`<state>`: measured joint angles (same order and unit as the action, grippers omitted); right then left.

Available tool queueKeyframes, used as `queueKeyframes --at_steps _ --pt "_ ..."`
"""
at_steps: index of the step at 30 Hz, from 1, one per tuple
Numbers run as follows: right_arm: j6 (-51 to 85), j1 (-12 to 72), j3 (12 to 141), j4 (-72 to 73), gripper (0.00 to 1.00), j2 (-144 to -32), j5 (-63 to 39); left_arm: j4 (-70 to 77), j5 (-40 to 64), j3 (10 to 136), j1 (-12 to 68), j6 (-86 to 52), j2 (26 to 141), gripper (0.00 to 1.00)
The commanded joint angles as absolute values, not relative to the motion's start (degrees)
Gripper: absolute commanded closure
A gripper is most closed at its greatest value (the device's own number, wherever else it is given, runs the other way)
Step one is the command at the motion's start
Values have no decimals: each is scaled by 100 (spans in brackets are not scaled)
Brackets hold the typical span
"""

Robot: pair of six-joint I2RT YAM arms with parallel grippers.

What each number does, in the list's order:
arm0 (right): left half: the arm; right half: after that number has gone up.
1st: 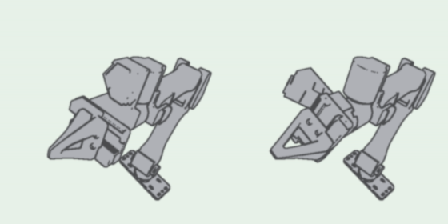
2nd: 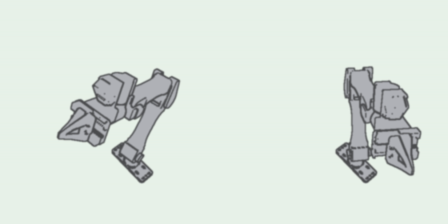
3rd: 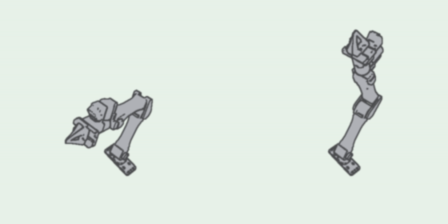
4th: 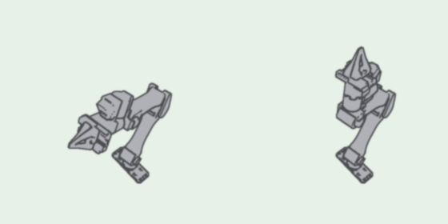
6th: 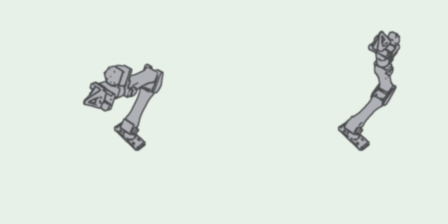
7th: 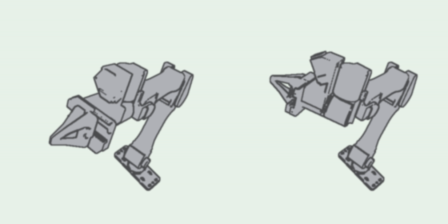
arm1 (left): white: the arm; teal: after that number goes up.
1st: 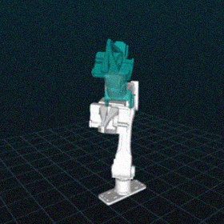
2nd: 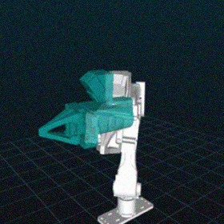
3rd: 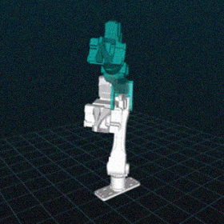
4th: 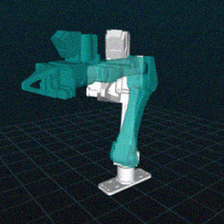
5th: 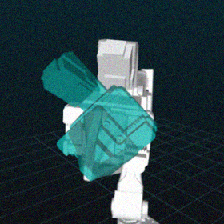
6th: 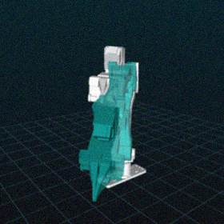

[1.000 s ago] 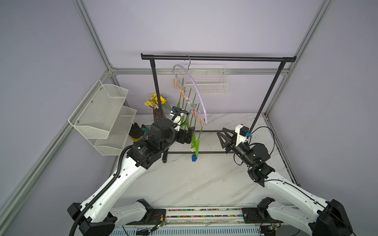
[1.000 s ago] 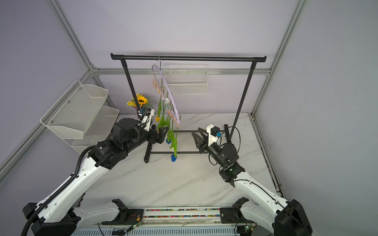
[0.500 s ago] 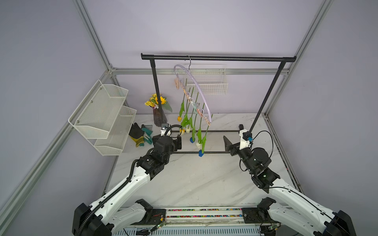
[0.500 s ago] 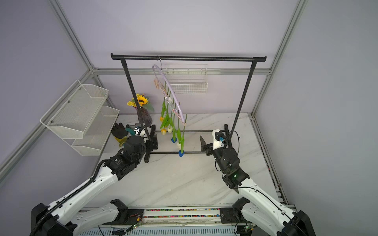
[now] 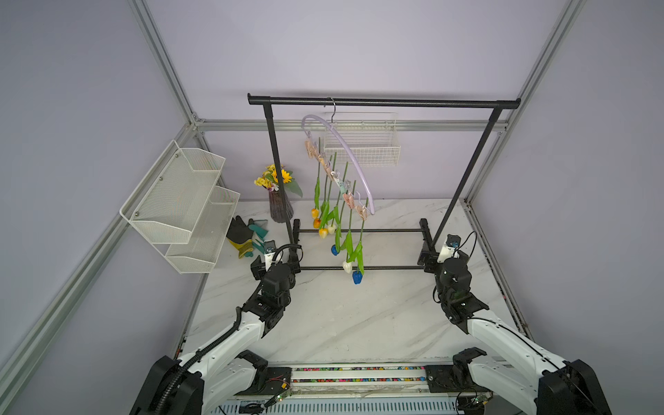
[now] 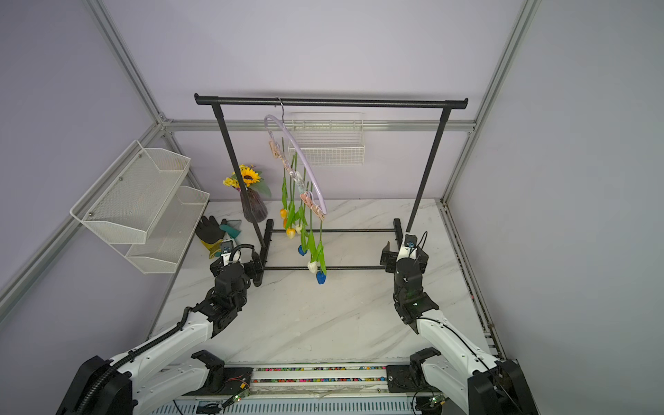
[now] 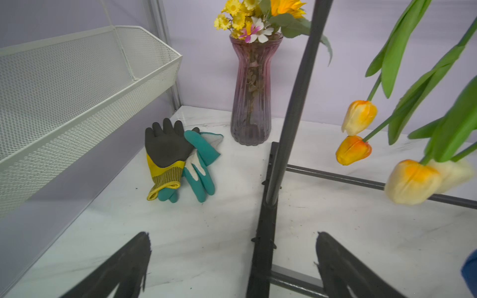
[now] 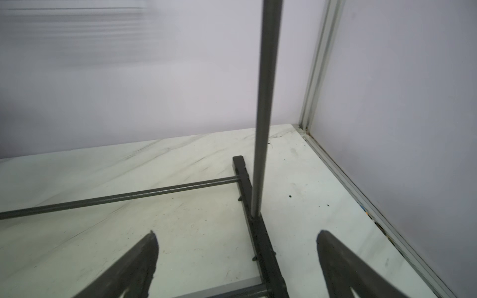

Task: Dry the flowers on a clothes hanger
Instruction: Reset both arms

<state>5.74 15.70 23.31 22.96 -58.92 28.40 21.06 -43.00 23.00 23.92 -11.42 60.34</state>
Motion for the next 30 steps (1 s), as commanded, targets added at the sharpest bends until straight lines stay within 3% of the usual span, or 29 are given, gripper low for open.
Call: queueKeyframes --at_steps 1,6,12,20,26,30 --pt "783 1317 2292 2751 2 -6368 2794 3323 -4771 2176 2180 -654 6222 0" --pt "846 705 2368 3457 3 -7581 2980 3968 -4686 2060 1757 -330 6709 0" --pt "614 239 2185 5011 3 -8832 2570 4386 -3740 1773 866 -556 7287 0" --pt "605 -192 2469 4596 3 -8945 1242 5342 -2884 1580 377 -457 7695 0" --pt "424 -204 1847 6358 3 -9309 -132 6032 -2393 1473 85 -530 8290 0" --pt "425 -199 1809 6644 3 -9504 -92 6248 -2161 1384 31 -520 8369 0"
